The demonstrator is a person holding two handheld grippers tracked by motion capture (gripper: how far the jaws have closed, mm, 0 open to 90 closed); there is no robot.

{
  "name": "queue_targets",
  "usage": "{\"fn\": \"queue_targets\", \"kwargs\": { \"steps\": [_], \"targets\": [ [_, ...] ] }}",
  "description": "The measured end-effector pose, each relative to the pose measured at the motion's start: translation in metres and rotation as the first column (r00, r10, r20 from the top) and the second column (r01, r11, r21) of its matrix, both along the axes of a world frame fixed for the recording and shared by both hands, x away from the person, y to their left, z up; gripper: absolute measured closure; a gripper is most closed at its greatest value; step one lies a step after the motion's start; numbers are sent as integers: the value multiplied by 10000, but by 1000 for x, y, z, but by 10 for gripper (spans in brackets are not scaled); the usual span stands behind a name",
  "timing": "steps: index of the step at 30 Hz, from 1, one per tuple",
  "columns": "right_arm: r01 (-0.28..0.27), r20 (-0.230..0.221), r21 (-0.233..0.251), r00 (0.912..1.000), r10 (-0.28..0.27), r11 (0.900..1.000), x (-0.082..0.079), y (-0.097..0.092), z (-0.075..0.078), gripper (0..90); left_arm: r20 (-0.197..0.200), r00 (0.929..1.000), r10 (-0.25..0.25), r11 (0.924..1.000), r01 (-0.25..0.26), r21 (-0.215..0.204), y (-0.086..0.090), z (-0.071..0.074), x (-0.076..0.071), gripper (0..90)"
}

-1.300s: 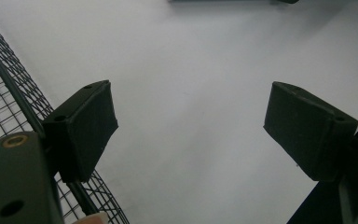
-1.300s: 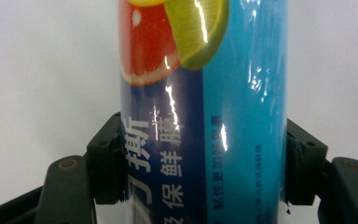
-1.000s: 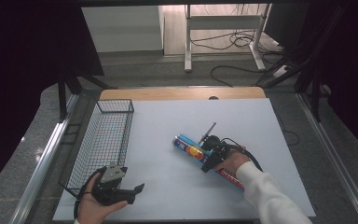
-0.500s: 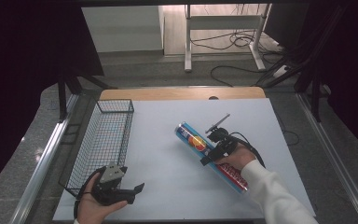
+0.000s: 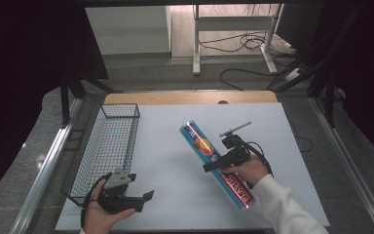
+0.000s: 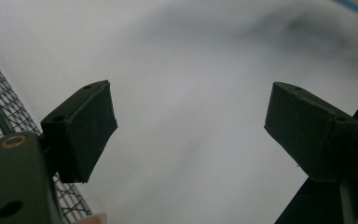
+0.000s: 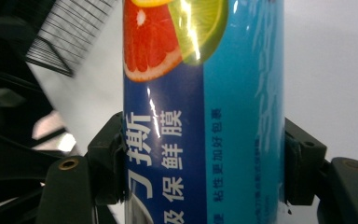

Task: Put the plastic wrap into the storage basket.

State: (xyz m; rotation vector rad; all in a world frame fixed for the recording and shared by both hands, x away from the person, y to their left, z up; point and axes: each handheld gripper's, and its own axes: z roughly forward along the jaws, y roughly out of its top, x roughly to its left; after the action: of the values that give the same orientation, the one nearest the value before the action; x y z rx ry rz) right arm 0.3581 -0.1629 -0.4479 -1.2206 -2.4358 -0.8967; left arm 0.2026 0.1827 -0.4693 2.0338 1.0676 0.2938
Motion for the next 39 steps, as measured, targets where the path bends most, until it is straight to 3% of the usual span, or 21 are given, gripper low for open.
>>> {"fn": "queue_targets", "kwargs": {
  "steps": [5,8,13,17,23,27,29,32,36,37,39],
  "targets": [
    [282,-127,969,9996,-271,9949,-8,-1,-1,322,-14,9998,216,9972,-216,-723,1,5,3,160],
    [516,-326,1500,9984,-472,9873,-12,-1,-2,322,13,9995,302,9952,-300,-927,2,7,4,160],
    [618,-363,1798,9978,-562,9818,-20,2,-2,322,-186,9991,390,9885,-413,-1455,3,9,8,160],
    [825,-453,2245,9962,-742,9710,-25,3,-5,322,-76,9986,521,9863,-526,-1566,1,12,11,158],
    [1091,-573,2697,9936,-971,9567,-29,7,-4,322,-463,9981,403,9625,-512,-2666,-1,15,18,147],
    [1141,-529,2822,9932,-1032,9525,-31,10,-3,322,-663,9976,203,9506,-398,-3079,-4,15,21,144],
    [1133,-549,2890,9933,-1017,9506,-33,13,-3,322,-727,9972,170,9425,-402,-3317,-6,16,24,135],
    [1062,-602,2950,9939,-925,9496,-37,17,-3,322,-895,9960,69,9195,-415,-3910,-9,18,30,123],
    [905,-615,3184,9953,-747,9436,-42,25,-5,322,-1265,9918,-206,8766,-430,-4793,-16,16,42,96],
    [900,-598,3240,9954,-746,9418,-43,26,-6,322,-1385,9898,-336,8621,-414,-5051,-19,15,46,93],
    [879,-550,3352,9958,-737,9380,-45,29,-6,322,-1468,9879,-500,8426,-372,-5373,-23,14,52,83]
  ]
}}
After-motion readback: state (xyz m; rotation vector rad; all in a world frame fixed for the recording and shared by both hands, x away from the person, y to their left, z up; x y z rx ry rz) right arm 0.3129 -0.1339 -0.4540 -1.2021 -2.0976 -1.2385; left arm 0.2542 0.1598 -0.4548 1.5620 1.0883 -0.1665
